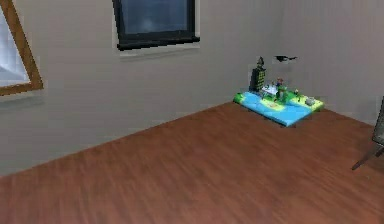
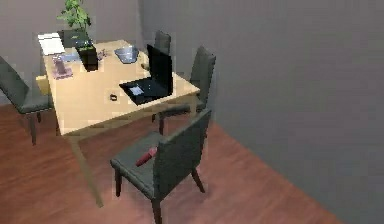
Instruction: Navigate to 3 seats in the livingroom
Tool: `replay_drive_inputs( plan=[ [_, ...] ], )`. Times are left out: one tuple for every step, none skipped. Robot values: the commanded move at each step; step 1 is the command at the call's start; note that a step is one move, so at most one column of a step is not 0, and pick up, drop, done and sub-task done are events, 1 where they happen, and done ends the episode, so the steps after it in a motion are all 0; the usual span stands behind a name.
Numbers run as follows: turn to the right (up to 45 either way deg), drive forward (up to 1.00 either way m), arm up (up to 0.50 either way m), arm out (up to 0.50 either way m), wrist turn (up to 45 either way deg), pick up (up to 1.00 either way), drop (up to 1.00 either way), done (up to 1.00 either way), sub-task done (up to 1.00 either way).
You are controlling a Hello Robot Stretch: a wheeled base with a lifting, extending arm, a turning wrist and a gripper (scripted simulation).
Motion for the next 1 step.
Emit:
replay_drive_inputs(
  plan=[
    [12.0,0.0,0.0,0.0,0.0,0.0,0.0,0.0,0.0]
  ],
)
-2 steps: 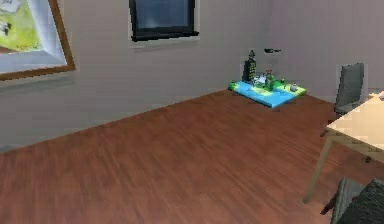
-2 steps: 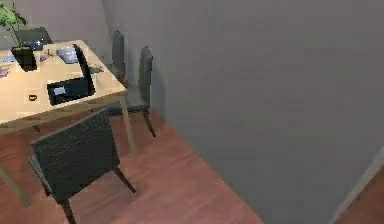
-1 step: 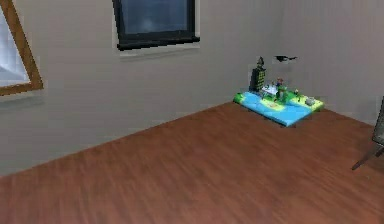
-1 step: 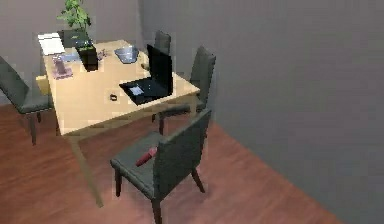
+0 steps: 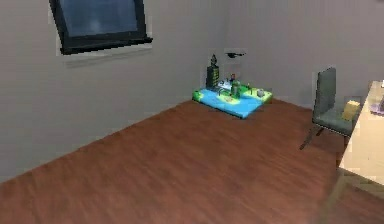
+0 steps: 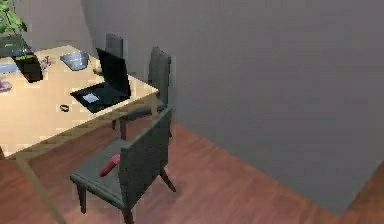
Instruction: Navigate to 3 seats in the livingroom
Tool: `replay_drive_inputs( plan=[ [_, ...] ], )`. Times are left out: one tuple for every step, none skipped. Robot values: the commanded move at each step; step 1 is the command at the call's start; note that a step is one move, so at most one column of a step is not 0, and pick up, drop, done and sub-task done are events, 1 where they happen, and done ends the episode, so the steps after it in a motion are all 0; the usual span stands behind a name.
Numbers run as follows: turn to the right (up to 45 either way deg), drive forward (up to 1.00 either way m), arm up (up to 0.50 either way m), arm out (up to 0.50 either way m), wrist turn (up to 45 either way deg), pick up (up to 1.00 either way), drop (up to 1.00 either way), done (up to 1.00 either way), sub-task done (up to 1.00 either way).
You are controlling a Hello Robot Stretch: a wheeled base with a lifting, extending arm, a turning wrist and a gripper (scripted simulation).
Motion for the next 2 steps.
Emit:
replay_drive_inputs(
  plan=[
    [0.0,0.45,0.0,0.0,0.0,0.0,0.0,0.0,0.0],
    [21.0,0.0,0.0,0.0,0.0,0.0,0.0,0.0,0.0]
  ],
)
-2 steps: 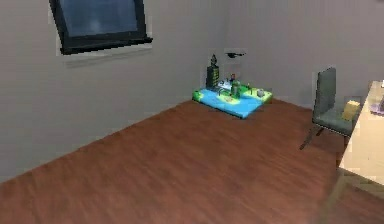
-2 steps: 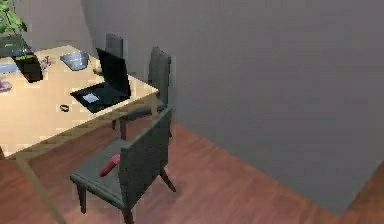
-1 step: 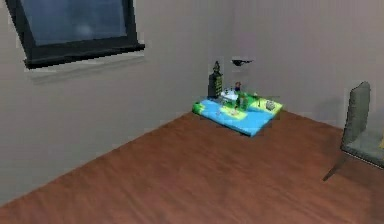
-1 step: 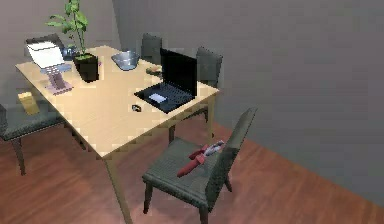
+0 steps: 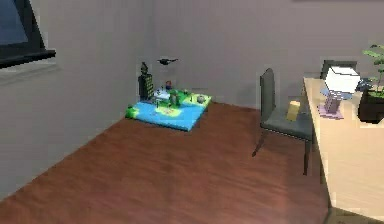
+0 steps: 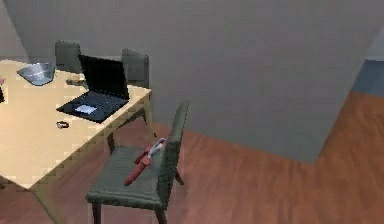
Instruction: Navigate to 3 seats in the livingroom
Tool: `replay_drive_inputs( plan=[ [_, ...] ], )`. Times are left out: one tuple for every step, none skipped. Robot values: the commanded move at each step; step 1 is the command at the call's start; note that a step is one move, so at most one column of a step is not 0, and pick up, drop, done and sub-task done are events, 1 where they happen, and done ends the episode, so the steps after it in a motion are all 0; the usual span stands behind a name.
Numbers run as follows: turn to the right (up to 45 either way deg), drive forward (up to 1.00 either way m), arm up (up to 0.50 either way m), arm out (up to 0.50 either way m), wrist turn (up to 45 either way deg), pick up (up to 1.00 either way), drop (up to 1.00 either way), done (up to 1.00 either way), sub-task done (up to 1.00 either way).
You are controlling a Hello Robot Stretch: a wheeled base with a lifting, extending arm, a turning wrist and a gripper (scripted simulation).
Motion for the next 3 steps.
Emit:
replay_drive_inputs(
  plan=[
    [3.0,0.0,0.0,0.0,0.0,0.0,0.0,0.0,0.0],
    [0.0,1.0,0.0,0.0,0.0,0.0,0.0,0.0,0.0],
    [12.0,0.0,0.0,0.0,0.0,0.0,0.0,0.0,0.0]
  ],
)
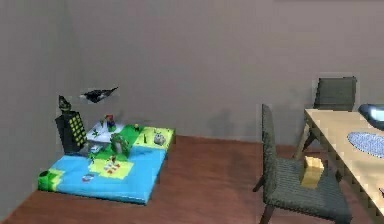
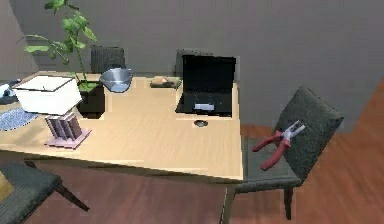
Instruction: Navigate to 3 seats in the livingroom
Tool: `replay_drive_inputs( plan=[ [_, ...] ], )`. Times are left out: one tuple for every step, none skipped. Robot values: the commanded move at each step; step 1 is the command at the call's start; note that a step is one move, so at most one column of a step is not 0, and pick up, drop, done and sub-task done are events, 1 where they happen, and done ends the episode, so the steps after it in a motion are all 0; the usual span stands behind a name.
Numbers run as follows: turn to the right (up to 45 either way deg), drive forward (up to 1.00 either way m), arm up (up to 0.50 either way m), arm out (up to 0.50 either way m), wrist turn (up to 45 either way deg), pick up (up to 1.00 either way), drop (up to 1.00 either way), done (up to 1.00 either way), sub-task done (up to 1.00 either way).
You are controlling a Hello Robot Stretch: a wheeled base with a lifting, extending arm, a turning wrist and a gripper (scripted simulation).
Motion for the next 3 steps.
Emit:
replay_drive_inputs(
  plan=[
    [0.0,0.1,0.0,0.0,0.0,0.0,0.0,0.0,0.0],
    [36.0,0.0,0.0,0.0,0.0,0.0,0.0,0.0,0.0],
    [0.0,0.0,0.0,0.0,0.0,0.0,0.0,1.0,0.0]
  ],
)
